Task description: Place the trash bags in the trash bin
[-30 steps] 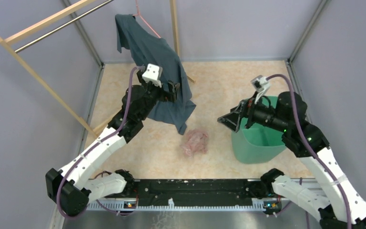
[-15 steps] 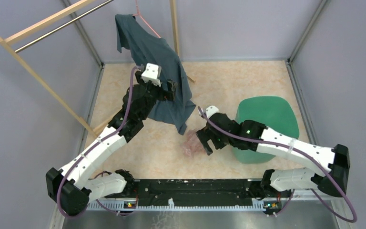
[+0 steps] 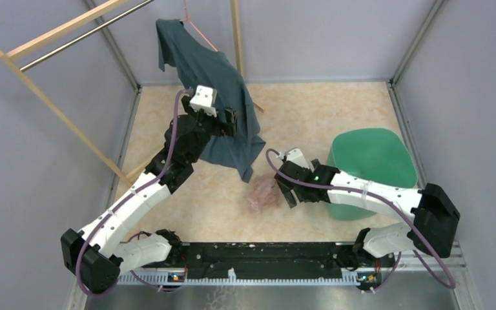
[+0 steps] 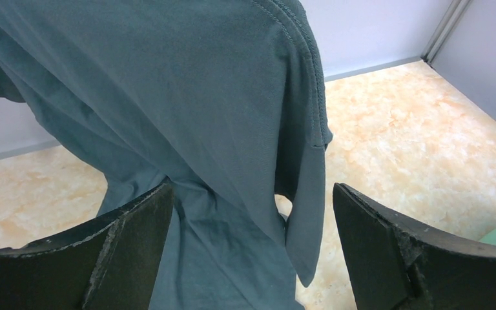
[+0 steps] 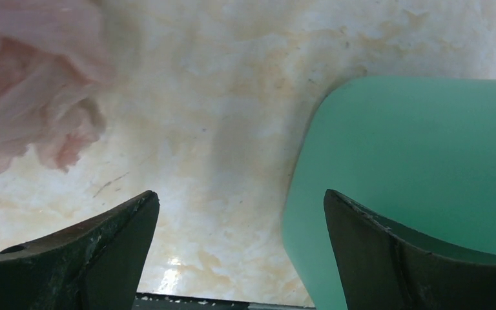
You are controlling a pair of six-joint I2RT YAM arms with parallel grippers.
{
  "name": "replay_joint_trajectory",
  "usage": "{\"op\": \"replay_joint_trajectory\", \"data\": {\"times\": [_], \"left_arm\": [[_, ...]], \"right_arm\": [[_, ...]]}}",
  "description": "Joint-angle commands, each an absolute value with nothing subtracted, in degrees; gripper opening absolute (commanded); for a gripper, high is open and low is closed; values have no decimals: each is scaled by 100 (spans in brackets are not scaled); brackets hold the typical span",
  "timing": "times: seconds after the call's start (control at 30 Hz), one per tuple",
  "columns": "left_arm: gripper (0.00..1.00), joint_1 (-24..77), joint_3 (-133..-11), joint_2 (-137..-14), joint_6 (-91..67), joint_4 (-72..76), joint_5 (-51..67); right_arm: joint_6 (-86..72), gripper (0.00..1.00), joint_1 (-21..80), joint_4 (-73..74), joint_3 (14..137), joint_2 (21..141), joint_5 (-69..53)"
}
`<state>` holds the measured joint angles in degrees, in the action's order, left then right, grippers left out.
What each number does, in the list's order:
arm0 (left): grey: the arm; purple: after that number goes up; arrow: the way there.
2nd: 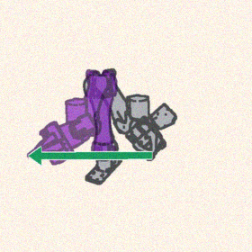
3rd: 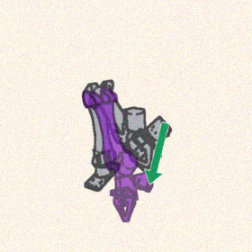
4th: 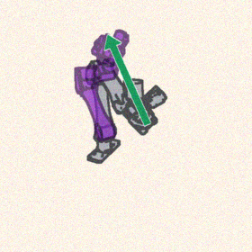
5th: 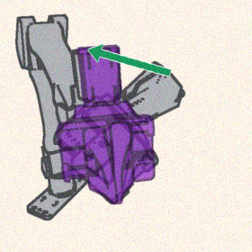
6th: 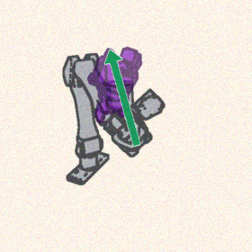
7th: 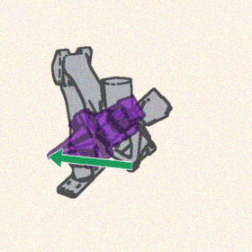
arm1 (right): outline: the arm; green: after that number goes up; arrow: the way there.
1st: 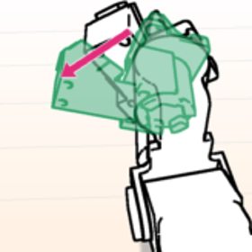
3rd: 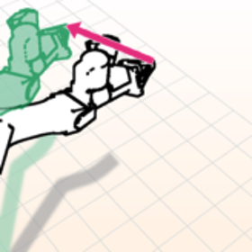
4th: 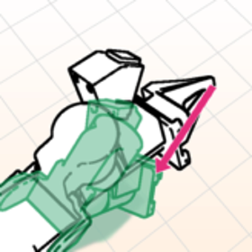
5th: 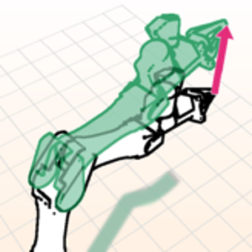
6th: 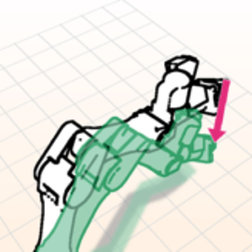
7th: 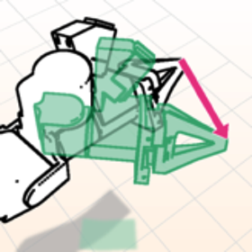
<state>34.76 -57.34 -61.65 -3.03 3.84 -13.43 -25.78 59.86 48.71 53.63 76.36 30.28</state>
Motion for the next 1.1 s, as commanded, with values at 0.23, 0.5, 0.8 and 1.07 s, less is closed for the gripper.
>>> {"op": "replay_joint_trajectory", "data": {"times": [0.23, 0.5, 0.8, 1.07], "left_arm": [[98, 3492, -5878, -6128, -419, 595, -1073], [98, 3710, -6063, -6549, -586, 418, -193], [98, 3929, -6794, -7299, -1362, -716, 920], [98, 3929, -5495, -7218, -1426, -696, 1843]], "right_arm": [[-3011, 95, 5018, 4594, 5255, 7126, 3126], [-3094, 94, 5201, 3631, 5068, 6534, 1577], [-3250, 97, 5221, 3415, 4731, 5801, 1433], [-3174, 99, 5225, 3626, 4712, 5209, 1705]]}}
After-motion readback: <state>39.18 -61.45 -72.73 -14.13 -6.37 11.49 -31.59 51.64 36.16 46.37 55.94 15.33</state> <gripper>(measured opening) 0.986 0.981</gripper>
